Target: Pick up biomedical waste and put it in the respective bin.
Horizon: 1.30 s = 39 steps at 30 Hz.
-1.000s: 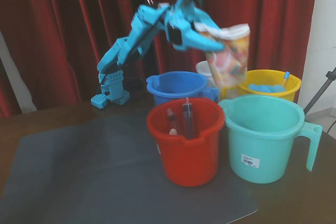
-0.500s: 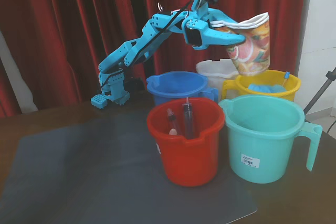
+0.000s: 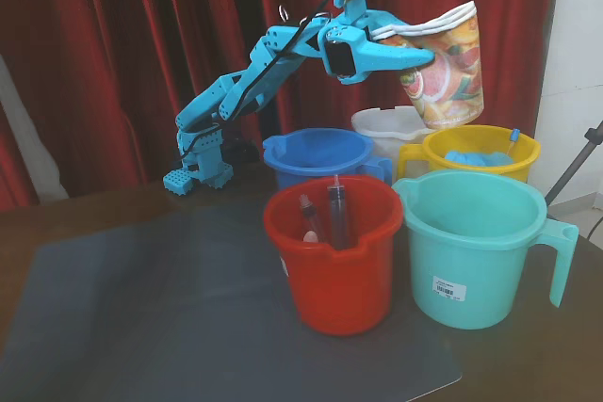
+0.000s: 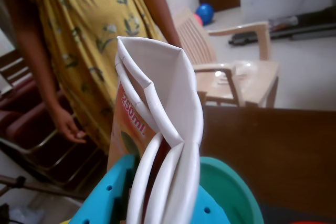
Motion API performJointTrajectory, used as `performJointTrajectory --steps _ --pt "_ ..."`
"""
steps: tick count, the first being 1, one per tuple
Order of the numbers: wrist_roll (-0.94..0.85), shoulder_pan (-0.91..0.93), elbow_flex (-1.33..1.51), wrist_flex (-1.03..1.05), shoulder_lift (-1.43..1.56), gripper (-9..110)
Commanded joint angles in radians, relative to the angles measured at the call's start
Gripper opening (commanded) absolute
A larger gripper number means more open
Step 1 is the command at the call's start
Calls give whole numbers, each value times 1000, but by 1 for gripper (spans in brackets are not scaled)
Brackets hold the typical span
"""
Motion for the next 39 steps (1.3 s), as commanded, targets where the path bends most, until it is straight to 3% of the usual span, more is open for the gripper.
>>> performJointTrajectory --steps 1,5,17,24,39 --pt "0 12 -95 -23 12 6" --pt "0 3 -95 -40 12 13" --pt "-2 0 -95 -41 12 14" --pt "-2 -52 -95 -43 12 26" --pt "-6 -60 -95 -43 12 27"
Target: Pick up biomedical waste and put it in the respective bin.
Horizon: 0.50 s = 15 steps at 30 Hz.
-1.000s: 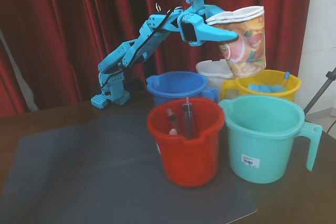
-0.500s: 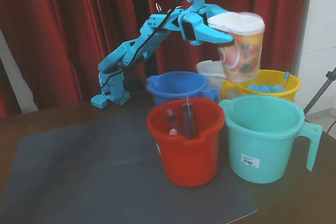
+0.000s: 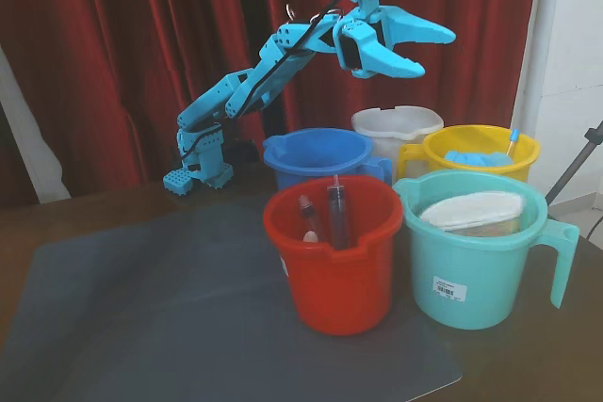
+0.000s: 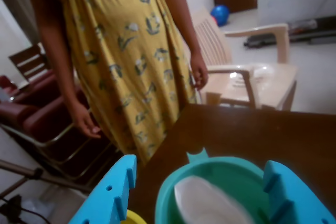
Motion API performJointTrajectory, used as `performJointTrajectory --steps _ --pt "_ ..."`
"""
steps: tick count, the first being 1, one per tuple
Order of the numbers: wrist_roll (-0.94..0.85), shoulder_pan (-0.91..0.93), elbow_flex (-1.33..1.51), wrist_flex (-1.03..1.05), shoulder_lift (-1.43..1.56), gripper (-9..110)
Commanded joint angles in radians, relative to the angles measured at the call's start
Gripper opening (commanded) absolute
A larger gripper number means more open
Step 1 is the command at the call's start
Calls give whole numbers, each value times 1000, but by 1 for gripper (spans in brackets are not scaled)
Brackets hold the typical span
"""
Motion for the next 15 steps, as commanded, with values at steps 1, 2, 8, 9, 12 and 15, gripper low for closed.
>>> performJointTrajectory --steps 1,2,8,9,12,15 --pt "-8 2 -95 -18 12 27" --pt "-8 2 -95 -18 12 27" --pt "-37 15 -123 184 41 26" --pt "-92 35 -190 304 77 26" --pt "-391 144 -405 779 229 19" --pt "-626 215 -423 1054 371 7"
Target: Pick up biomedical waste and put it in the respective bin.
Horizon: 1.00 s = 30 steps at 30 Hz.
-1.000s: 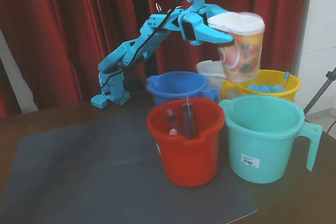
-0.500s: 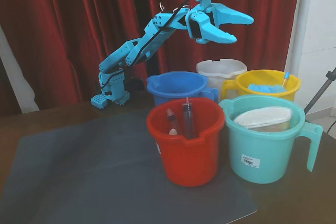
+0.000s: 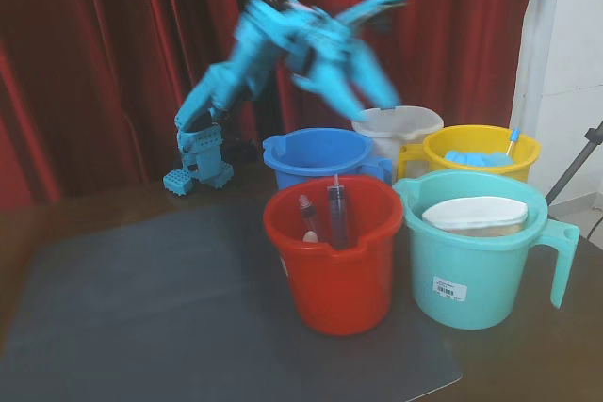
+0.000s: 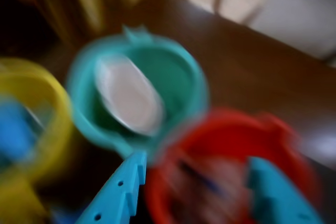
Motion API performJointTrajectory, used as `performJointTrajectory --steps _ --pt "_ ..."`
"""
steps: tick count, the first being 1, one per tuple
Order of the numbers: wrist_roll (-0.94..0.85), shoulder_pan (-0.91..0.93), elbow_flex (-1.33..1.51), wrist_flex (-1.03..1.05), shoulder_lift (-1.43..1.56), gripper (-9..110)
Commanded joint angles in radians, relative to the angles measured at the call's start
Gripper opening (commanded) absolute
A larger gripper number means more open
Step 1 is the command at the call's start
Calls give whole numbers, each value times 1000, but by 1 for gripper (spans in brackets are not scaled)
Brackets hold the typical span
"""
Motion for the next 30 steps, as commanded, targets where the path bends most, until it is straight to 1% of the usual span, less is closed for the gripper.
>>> performJointTrajectory --steps 1,4,6,10,12,15,17,18,20,23,24,25,27,29,30 --pt "-156 87 -414 316 244 5" --pt "-250 140 -407 483 414 1" --pt "-364 156 -357 486 520 0" --pt "-640 195 -129 485 739 0" --pt "-701 210 20 485 879 0" --pt "-738 212 351 483 1101 0" --pt "-787 232 695 472 1321 0" --pt "-807 267 815 456 1397 0" --pt "-854 364 1075 374 1543 0" --pt "-983 451 1509 173 1807 0" --pt "-1029 454 1646 109 1901 0" --pt "-1095 459 1848 20 2040 0" --pt "-1160 466 2108 -94 2220 0" --pt "-1216 468 2376 -173 2404 0" --pt "-1230 468 2413 -172 2419 0"
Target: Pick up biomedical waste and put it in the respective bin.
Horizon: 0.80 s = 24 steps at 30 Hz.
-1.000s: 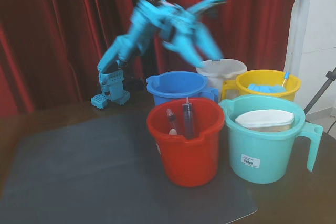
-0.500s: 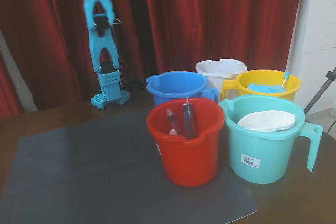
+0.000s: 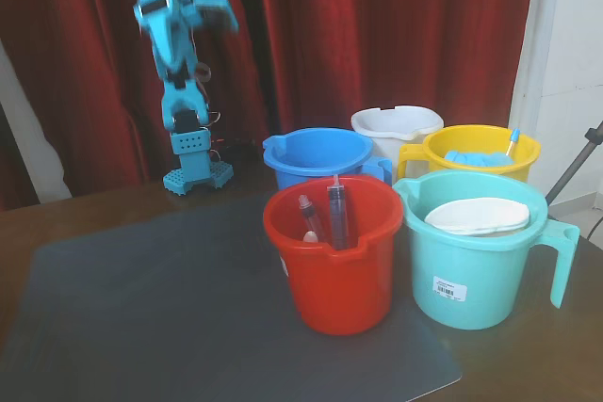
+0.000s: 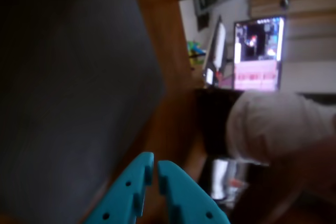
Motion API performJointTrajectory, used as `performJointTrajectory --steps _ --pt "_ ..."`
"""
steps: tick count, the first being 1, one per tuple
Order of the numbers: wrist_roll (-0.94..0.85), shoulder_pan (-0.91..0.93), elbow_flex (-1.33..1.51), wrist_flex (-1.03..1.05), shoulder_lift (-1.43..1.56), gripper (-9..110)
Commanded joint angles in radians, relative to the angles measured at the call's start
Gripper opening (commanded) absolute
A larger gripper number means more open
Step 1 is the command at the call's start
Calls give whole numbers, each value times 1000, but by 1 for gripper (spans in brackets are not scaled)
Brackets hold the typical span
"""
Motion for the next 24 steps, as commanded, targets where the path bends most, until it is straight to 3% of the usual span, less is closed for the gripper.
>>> performJointTrajectory --steps 1,7,15,24 --pt "-41 0 181 -58 124 0" --pt "-49 120 419 -92 60 0" --pt "-49 120 698 -227 78 0" --pt "-34 135 699 -12 81 0"
